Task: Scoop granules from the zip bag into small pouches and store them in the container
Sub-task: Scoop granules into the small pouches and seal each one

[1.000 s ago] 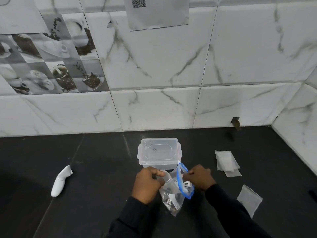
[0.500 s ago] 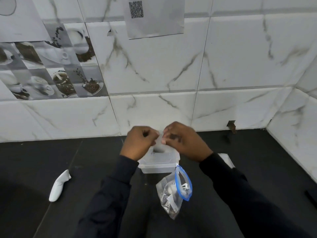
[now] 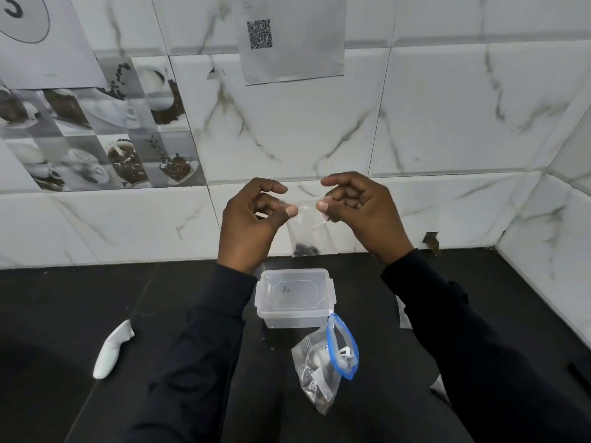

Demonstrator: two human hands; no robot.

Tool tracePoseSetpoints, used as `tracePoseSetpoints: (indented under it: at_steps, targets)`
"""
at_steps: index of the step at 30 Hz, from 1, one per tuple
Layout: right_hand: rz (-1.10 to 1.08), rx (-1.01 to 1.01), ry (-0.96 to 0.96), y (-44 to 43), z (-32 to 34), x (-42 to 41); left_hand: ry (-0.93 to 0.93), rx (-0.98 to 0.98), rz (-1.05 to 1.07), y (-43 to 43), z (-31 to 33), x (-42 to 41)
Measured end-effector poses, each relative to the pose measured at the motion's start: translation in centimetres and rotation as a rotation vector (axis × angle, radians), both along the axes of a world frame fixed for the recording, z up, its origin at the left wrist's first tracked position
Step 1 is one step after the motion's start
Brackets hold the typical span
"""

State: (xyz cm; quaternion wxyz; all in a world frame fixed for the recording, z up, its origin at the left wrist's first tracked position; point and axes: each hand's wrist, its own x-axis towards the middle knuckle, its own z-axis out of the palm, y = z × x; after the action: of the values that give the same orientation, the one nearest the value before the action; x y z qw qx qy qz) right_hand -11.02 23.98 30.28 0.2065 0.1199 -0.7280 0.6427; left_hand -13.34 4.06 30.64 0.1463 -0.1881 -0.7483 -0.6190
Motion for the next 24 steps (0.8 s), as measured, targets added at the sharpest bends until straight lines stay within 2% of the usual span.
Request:
tracePoseSetpoints:
  at_steps: [5, 11, 15, 19, 24]
  targets:
    - [0.004, 0.082, -0.138, 0.9, -2.1, 0.8, -0.036, 0.069, -0.057, 1.1, -0.6, 0.1]
    - [-0.129, -0.076, -0.188, 4.5, -3.5, 3.5, -0.25, 0.066, -0.267, 5.0, -3.9, 0.7]
    - [-0.264, -0.108, -0.24, 9.3, -5.2, 7.0, -0.312, 0.036, -0.37, 10.8, -6.7, 2.0]
    - [-0.384, -0.16, -0.309, 14.5, -8.0, 11.3, -0.37, -0.029, -0.472, 17.0, -9.4, 3.6]
    - [-0.584, -0.158, -0.484, 18.8, -13.8, 16.1, -0.493, -0.22, -0.596, 23.4, -15.2, 5.9]
